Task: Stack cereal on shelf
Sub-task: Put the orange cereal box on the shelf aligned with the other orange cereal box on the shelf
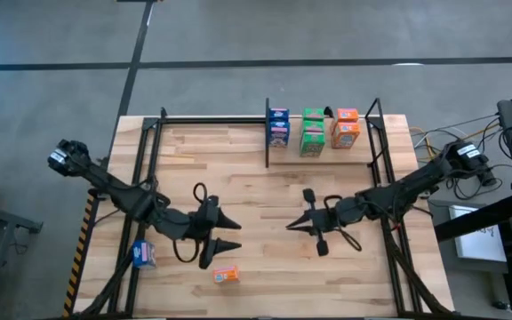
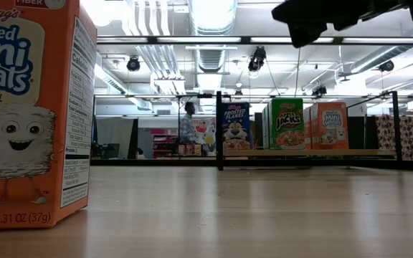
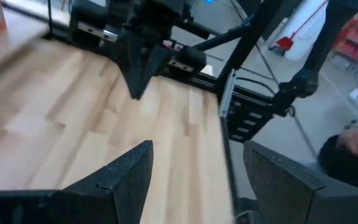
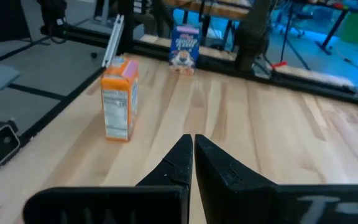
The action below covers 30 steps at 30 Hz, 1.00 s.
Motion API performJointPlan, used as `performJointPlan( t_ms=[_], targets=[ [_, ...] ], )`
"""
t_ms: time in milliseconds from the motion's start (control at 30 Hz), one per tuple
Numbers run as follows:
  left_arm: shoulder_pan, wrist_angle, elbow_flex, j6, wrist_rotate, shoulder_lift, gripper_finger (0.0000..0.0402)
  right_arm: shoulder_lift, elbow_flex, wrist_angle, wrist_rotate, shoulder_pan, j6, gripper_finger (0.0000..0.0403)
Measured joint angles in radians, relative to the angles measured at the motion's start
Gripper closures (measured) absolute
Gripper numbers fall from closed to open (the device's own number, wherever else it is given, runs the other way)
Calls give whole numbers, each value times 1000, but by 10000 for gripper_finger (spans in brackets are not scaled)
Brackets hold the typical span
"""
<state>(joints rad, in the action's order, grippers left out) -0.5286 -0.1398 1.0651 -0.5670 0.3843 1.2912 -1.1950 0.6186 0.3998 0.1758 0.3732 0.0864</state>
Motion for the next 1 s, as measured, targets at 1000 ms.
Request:
performJointPlan(
  t_ms=[1000],
  targets=[
    [-338, -1418, 932, -558, -111, 699, 168, -361, 224, 108, 7, 78, -52, 394]
  ],
)
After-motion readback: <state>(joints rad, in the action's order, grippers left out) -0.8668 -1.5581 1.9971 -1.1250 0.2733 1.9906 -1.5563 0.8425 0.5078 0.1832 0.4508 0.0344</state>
